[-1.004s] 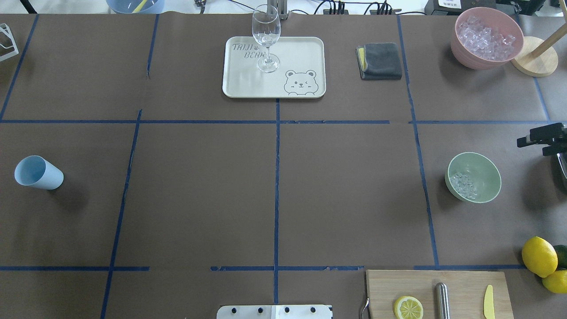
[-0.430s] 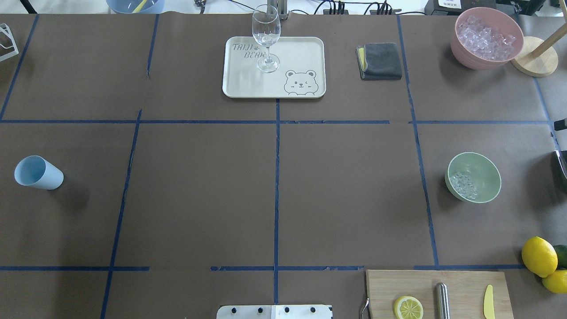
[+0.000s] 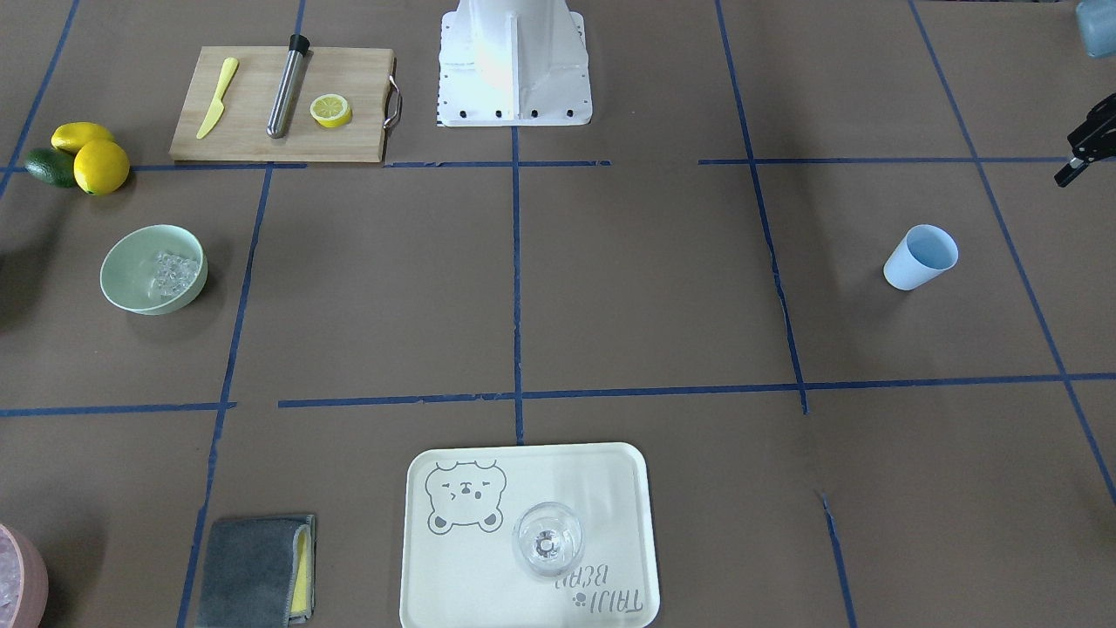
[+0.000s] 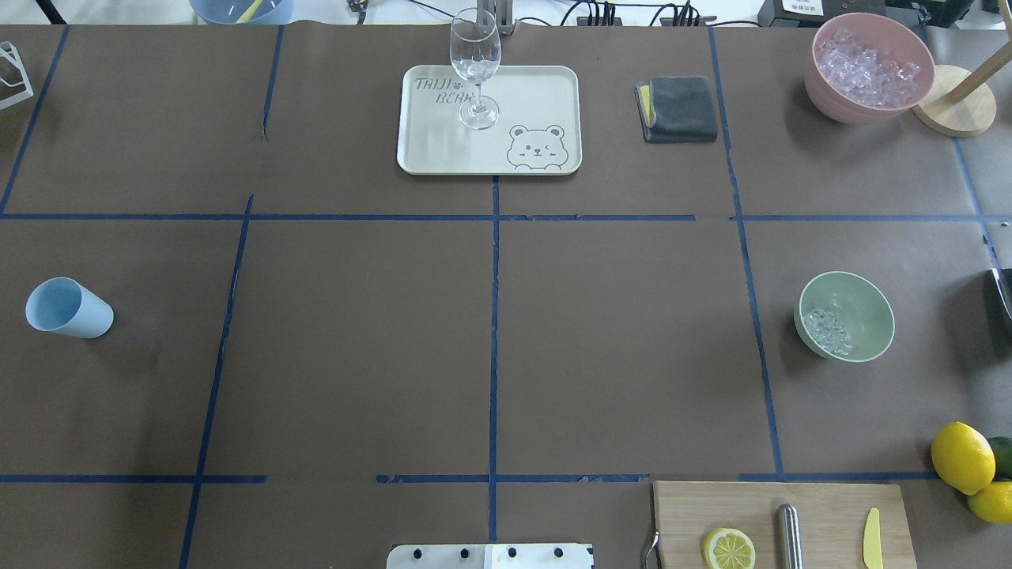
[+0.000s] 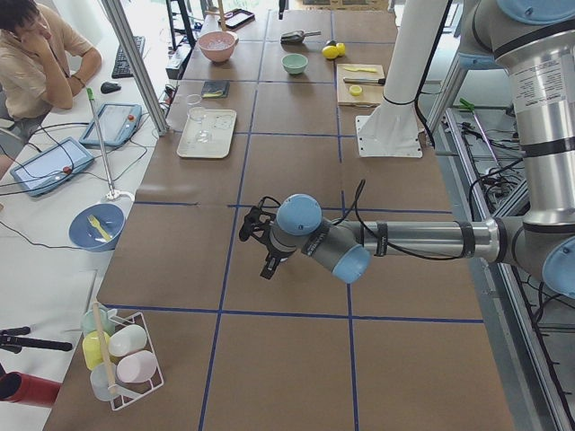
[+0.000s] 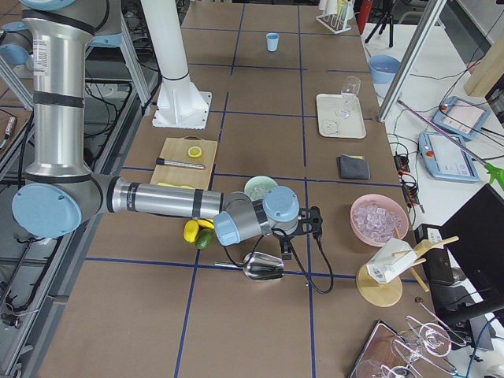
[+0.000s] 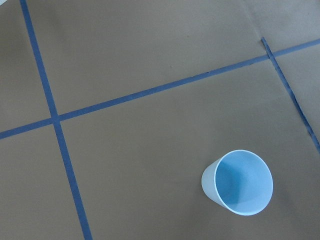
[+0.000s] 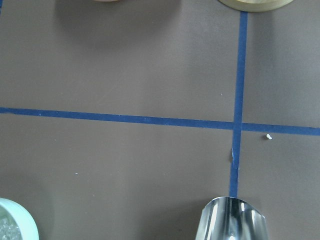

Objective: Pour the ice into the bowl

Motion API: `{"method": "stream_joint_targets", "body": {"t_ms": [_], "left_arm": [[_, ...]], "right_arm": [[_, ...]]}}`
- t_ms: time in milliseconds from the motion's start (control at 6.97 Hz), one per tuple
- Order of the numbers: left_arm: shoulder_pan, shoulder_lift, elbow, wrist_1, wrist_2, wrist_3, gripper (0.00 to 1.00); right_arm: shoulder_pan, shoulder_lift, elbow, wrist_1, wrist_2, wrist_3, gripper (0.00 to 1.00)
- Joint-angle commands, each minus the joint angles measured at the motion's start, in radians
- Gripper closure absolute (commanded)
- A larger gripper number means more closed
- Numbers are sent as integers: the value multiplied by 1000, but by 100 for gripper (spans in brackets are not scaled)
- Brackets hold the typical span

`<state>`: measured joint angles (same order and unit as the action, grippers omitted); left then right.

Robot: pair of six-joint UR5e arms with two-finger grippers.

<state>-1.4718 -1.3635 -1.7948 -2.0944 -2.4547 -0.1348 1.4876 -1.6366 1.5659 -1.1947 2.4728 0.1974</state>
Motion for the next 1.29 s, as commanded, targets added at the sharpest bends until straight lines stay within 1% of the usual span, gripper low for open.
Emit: {"method": "stream_joint_targets", "body": {"t_ms": [0, 143, 287, 430, 574, 717, 1147], "left_arm": [[-156, -244, 8, 510, 122, 317, 0], [-232, -323, 8, 686, 169, 386, 0], [-239, -318, 2, 700, 165, 382, 0], [-237, -262, 0, 689, 158, 385, 0], [-228, -231, 6, 689, 143, 386, 0], [-225, -206, 18, 686, 96, 391, 0], [-203, -178, 18, 683, 85, 394, 0]], "right_arm": [[39, 20, 98, -289, -36, -226, 0], [49, 23, 176, -457, -64, -324, 0], [77, 43, 212, -599, -80, -416, 0], [94, 60, 212, -624, -90, -417, 0], [92, 51, 204, -622, -87, -400, 0], [89, 46, 204, -617, -87, -351, 0], [77, 35, 204, -612, -87, -345, 0]]}}
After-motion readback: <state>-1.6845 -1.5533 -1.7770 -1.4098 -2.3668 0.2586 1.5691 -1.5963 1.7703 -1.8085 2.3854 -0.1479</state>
